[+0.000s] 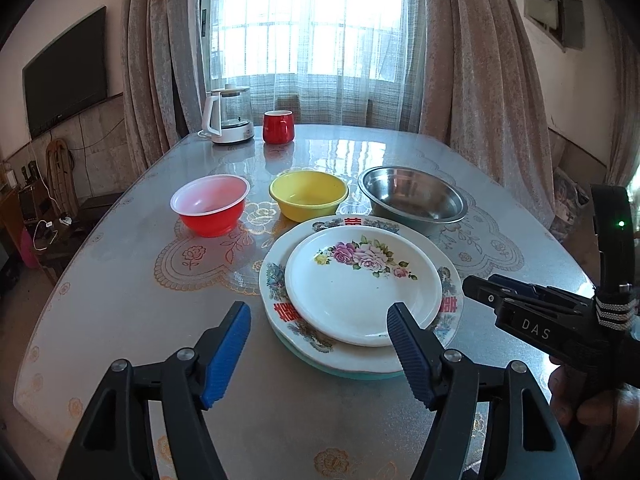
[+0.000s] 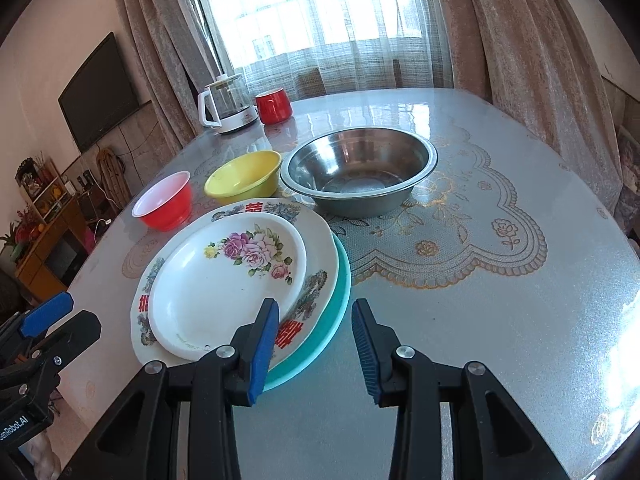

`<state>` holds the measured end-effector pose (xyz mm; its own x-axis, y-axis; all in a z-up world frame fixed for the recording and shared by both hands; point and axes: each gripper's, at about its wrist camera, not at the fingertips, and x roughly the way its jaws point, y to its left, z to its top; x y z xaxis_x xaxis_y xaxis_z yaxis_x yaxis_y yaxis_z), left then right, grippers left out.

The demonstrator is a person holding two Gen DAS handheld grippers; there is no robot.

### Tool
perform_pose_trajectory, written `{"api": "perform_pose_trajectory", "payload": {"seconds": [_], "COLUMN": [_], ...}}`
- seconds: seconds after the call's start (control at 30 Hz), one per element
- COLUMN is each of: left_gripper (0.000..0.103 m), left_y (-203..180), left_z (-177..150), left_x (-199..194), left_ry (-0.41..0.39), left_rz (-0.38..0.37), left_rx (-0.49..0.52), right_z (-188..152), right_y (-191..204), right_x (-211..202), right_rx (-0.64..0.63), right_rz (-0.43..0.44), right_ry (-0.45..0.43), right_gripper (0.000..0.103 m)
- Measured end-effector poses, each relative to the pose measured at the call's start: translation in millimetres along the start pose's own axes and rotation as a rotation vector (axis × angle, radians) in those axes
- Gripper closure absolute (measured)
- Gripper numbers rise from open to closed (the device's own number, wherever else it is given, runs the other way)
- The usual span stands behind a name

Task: Organize plates and bowls
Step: 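Move the right tool to the rim of the stainless steel bowl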

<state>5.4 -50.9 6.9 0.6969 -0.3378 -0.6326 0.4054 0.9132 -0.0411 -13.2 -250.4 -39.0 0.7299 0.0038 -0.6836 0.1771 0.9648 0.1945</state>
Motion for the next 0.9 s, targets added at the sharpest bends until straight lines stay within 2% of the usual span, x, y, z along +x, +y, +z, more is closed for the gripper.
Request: {"api": "perform_pose_trajectory", "payload": {"seconds": [0.2, 0.47, 0.9], "left_gripper": [0.032, 0.032, 0.032], "left_y": [-4.5, -16.2, -34.6], "left_z": [0.1, 12.9, 23.8], "left_x": [8.1, 19.3, 46.0], "left_ry": [0.023, -0.012, 0.040], "left_rz": [0.014, 0.014, 0.013], "left_rx": [0.021, 0.085, 0.159], "right_z": [1.6, 12.2, 30.6], "right_y": [-17.2, -42.6, -72.8], "right_x": [-3.1, 2.0, 24.9], "right_rx": [0.048, 0.093, 0.154], "right_rz": [-0.011, -0.036, -0.041], "right_ry": [-0.005, 0.005, 0.035], "right_gripper": [0.064, 0.064, 0.064]}}
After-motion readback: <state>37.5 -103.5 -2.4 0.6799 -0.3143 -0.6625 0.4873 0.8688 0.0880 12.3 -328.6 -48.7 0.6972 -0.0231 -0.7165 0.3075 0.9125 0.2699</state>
